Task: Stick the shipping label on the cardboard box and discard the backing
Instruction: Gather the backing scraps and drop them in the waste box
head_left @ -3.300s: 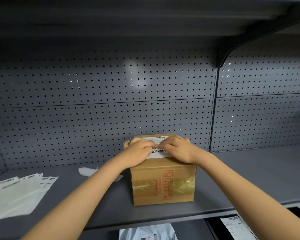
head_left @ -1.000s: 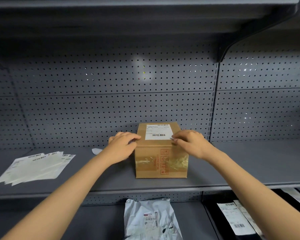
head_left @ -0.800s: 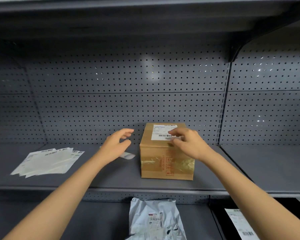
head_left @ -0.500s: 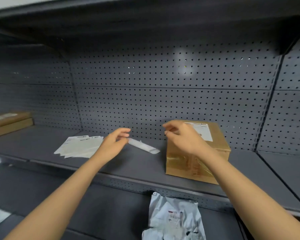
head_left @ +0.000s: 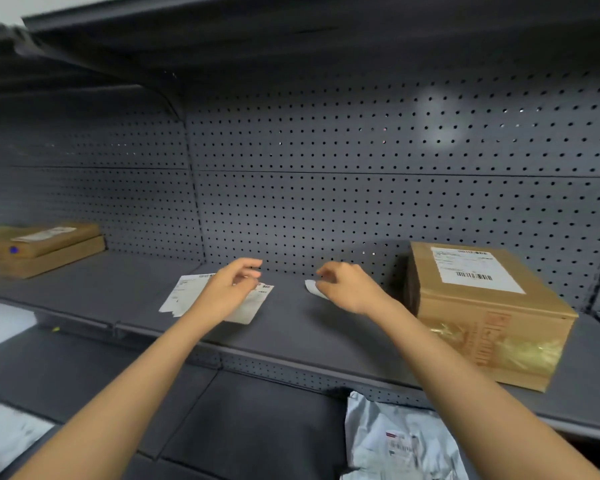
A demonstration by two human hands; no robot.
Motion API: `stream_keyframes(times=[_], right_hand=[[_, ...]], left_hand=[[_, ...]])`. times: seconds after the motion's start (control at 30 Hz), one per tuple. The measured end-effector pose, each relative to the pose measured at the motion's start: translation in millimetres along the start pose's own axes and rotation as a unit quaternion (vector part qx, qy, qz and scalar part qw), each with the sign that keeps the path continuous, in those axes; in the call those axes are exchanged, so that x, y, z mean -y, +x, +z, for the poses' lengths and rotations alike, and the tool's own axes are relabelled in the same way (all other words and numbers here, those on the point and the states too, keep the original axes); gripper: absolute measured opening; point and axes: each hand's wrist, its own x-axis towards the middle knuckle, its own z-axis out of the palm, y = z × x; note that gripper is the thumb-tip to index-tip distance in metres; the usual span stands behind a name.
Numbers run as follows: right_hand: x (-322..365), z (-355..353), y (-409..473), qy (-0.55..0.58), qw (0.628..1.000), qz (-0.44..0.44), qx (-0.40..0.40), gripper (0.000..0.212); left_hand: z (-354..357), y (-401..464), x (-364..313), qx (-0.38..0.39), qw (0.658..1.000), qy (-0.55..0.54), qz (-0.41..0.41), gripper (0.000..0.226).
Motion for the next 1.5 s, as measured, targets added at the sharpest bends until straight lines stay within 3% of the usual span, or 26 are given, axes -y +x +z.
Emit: stream_keyframes(times=[0.47, 0.7, 0.9, 1.0, 1.07, 1.3, 1.5], right_hand=[[-39.9, 48.1, 40.8, -0.079, 0.974, 0.207, -0.050, 0.038], [-57.9, 61.3, 54.0, -0.099, 0.956, 0.270, -0.064, 0.030], [-42.1, 66.1, 68.8, -0.030, 0.964, 0.240, -0.107, 0.021], [-11.2, 67.6, 80.1, 0.010, 0.975, 0.191, -0.117, 0.013], [11.6, 69.7, 86.6, 0.038, 0.982, 0.144, -0.114, 0.020], [94.3, 93.5, 103.9, 0.126, 0.990, -0.016, -0.058, 0.033], [157.5, 128.6, 109.3, 0.198, 0.973, -0.118, 0.016, 0.019]], left_hand=[[6.0, 62.6, 48.7, 0.151, 0.987, -0.051, 0.036, 0.031], [-2.2, 73.4, 70.3, 0.175, 0.981, -0.076, 0.038, 0.030], [-20.3, 77.8, 87.1, 0.156, 0.984, -0.077, 0.034, 0.031], [-34.2, 76.0, 89.8, 0.133, 0.988, -0.078, 0.025, 0.028], [-46.4, 73.2, 91.7, 0.112, 0.991, -0.077, 0.015, 0.027], [-106.0, 35.3, 98.9, -0.015, 0.998, -0.057, -0.037, 0.030], [-171.5, -30.3, 107.4, -0.144, 0.984, -0.010, -0.100, 0.029]])
